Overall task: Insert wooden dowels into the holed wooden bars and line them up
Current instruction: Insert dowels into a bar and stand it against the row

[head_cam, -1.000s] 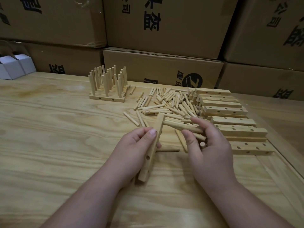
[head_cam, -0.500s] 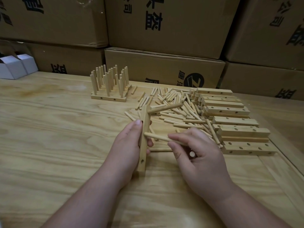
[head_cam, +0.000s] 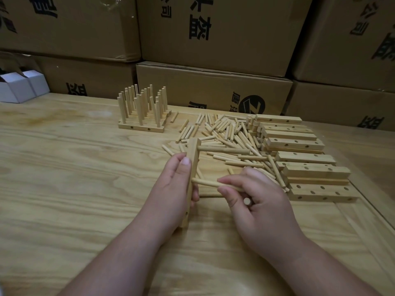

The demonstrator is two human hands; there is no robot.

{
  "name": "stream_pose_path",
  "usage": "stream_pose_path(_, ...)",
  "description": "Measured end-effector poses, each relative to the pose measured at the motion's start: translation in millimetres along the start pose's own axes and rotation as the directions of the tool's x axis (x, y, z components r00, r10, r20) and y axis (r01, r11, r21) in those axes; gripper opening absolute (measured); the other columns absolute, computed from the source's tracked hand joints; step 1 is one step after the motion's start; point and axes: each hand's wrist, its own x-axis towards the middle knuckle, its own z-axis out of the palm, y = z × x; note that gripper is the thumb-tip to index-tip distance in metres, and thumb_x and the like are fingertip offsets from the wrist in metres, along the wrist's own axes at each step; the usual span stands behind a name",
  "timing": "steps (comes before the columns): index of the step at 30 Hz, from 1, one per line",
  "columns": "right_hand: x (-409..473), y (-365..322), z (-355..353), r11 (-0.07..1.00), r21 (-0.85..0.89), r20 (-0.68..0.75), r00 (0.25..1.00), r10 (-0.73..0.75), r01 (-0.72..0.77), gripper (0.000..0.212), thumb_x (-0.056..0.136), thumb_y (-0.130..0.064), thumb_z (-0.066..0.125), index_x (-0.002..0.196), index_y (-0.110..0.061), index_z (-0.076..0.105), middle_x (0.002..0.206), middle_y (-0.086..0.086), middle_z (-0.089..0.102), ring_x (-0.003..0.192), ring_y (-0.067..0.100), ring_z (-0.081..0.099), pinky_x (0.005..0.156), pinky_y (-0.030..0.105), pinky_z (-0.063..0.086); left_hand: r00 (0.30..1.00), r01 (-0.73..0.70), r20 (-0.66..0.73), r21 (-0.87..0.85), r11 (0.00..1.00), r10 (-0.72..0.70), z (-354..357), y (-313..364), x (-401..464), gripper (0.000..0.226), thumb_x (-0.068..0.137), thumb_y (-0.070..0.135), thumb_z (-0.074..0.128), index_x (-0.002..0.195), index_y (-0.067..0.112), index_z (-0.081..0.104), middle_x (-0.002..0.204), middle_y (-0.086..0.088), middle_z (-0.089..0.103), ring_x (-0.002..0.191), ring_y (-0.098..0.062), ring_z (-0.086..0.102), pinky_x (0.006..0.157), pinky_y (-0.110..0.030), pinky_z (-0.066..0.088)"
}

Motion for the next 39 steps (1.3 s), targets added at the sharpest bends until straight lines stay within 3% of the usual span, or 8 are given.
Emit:
stream_pose_path(4,-1.6,1.7,2.1,0.999,-0.018,-0.007,1.000,0.028,-0.028,0.014,0.091,-0.020,0.066,0.099,-0.014,0.075,0.078,-0.016,0.051,0.074,-0.005,0.051,0.068,0.005,0.036,1.000,-0.007,0.001,0.003,1.000,0.007,-0.3,-1.0,-0.2,0.024,0.103,0.056,0.035,0.099,0.061,0.058,0.060,0.007,0.063,0.056,-0.002,0.060,0.051,-0.014,0.046)
stream_pose_path(9,-2.8,1.7,2.6,0.998,0.003,-0.091,0.994,0.066,-0.066,0.013,0.095,-0.026,0.063,0.103,-0.020,0.071,0.090,-0.020,0.060,0.081,-0.002,0.058,0.071,0.005,0.039,0.996,0.029,0.085,-0.010,1.000,-0.028,-1.1,3.2,-1.4,0.054,0.096,0.061,0.034,0.085,0.029,0.076,0.069,0.001,0.070,0.057,-0.004,0.061,0.051,-0.015,0.046)
stream_pose_path(14,-3.2,1.5,4.8,0.950,0.216,-0.114,0.960,0.255,-0.227,0.045,0.084,-0.042,0.066,0.125,-0.046,0.047,0.092,-0.017,0.054,0.081,0.011,0.057,0.066,0.014,0.043,0.997,0.055,0.058,0.063,0.996,-0.059,-0.3,3.3,-2.6,0.053,0.102,0.060,0.037,0.079,0.029,0.073,0.066,0.004,0.070,0.055,-0.001,0.058,0.048,-0.012,0.042)
stream_pose_path(19,-1.0,2.9,0.0,0.943,0.268,-0.133,0.962,0.237,-0.195,0.019,0.093,-0.029,0.049,0.108,-0.024,0.058,0.108,-0.002,0.053,0.099,0.012,0.054,0.088,0.018,0.042,0.995,0.067,-0.072,0.050,0.997,-0.063,-0.4,-0.1,3.7,0.062,0.104,0.062,0.021,0.091,0.039,0.077,0.064,0.005,0.067,0.055,0.001,0.056,0.061,-0.025,0.042)
stream_pose_path(22,1.3,1.9,0.5,0.950,0.205,-0.120,0.957,0.263,-0.236,0.025,0.103,-0.026,0.043,0.098,-0.022,0.067,0.109,-0.006,0.055,0.111,0.010,0.055,0.093,0.010,0.037,0.991,0.090,-0.097,0.009,0.996,-0.088,-0.9,-2.0,6.0,0.064,0.102,0.066,0.019,0.096,0.041,0.078,0.064,0.005,0.066,0.057,-0.005,0.057,0.067,-0.034,0.039)
stream_pose_path(27,0.4,-3.7,-1.9,0.908,0.307,-0.142,0.930,0.339,-0.284,0.039,0.100,-0.057,0.038,0.097,-0.031,0.067,0.083,-0.021,0.063,0.081,0.000,0.062,0.071,0.008,0.042,0.990,0.098,-0.107,0.015,0.995,-0.096,-0.3,-2.6,5.8,0.064,0.102,0.067,0.019,0.095,0.040,0.077,0.063,0.005,0.066,0.055,-0.004,0.056,0.065,-0.032,0.039)
stream_pose_path(30,-1.8,-6.2,2.5,0.879,0.371,-0.094,0.930,0.356,-0.299,0.042,0.094,-0.065,0.043,0.095,-0.031,0.068,0.074,-0.015,0.064,0.069,0.006,0.061,0.064,0.015,0.046,0.988,0.090,-0.129,0.017,0.996,-0.087,0.8,-1.0,5.2,0.063,0.104,0.062,0.020,0.090,0.038,0.077,0.062,0.004,0.066,0.053,-0.003,0.056,0.058,-0.023,0.043)
stream_pose_path(39,-5.4,-11.2,7.8,0.887,0.387,0.016,0.964,0.266,-0.251,0.028,0.096,-0.051,0.054,0.098,-0.028,0.070,0.079,-0.007,0.068,0.072,0.014,0.065,0.065,0.021,0.049,0.983,0.053,-0.178,0.009,0.999,-0.051,4.2,1.5,2.5,0.058,0.105,0.054,0.028,0.090,0.024,0.076,0.057,0.008,0.064,0.049,0.002,0.058,0.046,-0.009,0.040)
